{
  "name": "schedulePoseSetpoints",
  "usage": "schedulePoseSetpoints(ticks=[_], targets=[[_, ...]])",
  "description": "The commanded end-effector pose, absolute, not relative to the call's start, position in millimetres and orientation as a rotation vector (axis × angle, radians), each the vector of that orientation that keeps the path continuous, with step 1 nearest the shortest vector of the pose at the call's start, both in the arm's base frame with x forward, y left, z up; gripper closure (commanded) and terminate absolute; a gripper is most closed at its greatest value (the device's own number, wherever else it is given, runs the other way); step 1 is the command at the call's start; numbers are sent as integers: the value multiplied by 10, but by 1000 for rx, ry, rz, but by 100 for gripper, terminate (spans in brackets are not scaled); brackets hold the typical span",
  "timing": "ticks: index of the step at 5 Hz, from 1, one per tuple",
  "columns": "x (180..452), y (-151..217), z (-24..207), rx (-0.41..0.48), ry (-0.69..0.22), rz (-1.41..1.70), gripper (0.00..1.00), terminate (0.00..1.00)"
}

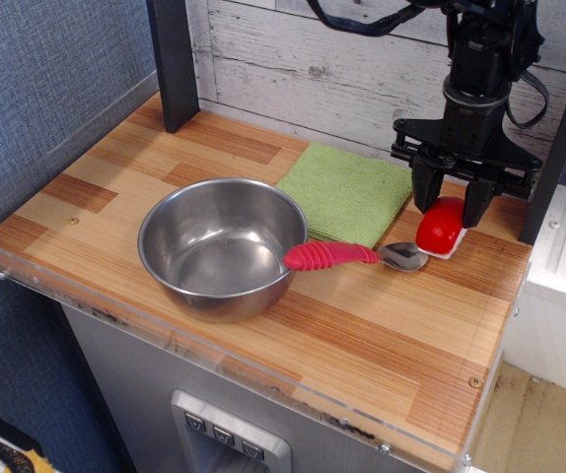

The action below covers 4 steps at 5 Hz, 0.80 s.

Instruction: Place the red and white vegetable to the right of the green cloth.

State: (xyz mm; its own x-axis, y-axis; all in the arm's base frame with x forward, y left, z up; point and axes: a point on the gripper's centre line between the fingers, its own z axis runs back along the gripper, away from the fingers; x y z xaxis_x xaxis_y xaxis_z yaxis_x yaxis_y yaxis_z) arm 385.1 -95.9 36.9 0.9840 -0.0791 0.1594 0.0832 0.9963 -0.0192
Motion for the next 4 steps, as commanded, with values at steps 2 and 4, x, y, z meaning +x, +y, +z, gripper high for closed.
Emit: schedulePoseSetpoints(ticks=[2,4], targets=[[3977,-926,582,-18,-386,-60,100,0],[4004,-940,578,-45,-439,-58,100,0]])
